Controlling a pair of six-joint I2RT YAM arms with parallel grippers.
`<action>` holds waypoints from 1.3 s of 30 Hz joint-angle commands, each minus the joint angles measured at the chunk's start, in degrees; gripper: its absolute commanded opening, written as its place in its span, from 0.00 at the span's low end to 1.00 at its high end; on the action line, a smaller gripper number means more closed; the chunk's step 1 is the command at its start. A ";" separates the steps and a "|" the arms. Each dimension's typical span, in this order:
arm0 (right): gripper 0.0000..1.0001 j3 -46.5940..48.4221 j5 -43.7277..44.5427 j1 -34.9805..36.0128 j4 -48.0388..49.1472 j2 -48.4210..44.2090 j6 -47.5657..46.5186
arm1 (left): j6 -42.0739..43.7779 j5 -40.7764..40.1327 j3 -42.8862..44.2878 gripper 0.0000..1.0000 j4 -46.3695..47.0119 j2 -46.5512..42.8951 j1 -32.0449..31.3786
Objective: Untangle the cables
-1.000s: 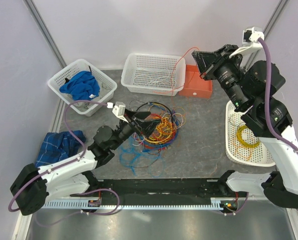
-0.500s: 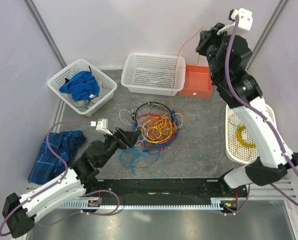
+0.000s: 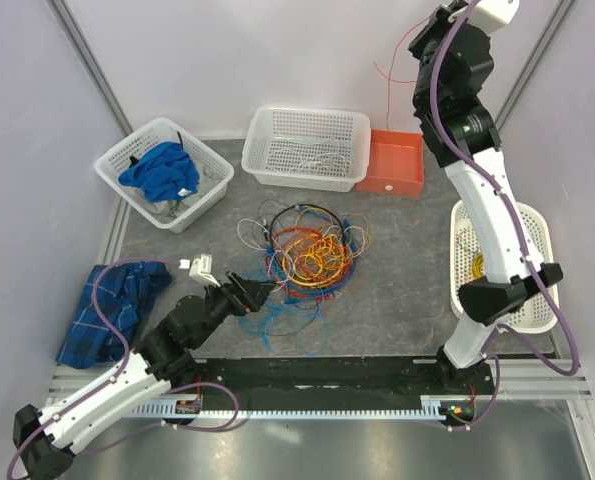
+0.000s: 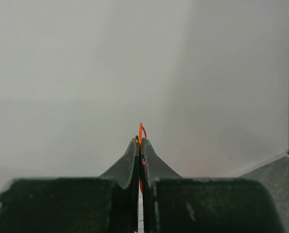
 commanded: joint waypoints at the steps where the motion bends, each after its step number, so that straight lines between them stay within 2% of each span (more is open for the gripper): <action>1: 0.00 0.59 1.32 -3.57 5.98 3.96 0.32 | -4.43 2.24 -1.60 0.93 -1.91 -2.77 -0.24; 10: 0.00 1.04 -0.09 -7.79 9.24 11.43 2.61 | -3.38 2.33 -1.25 0.93 -3.58 -2.59 -0.24; 16: 0.00 -8.28 -0.53 -9.28 11.96 11.79 6.30 | -3.21 1.89 -2.04 0.93 -2.62 -1.98 -0.24; 26: 0.00 -29.62 -2.90 -9.90 14.69 9.24 12.80 | -2.59 1.63 -2.30 0.93 -0.94 -0.57 -0.24; 31: 0.00 -32.63 -2.81 -10.34 14.51 10.82 12.37 | -2.50 2.15 -2.30 0.93 -0.94 -1.19 -0.16; 38: 0.00 -33.34 -4.56 -12.36 9.34 13.71 13.24 | -2.50 1.45 -2.13 0.93 -1.91 -3.03 -0.16; 39: 0.03 -33.34 -5.09 -12.45 8.72 13.81 13.51 | -2.68 1.27 -2.04 0.93 -3.30 -3.03 -0.24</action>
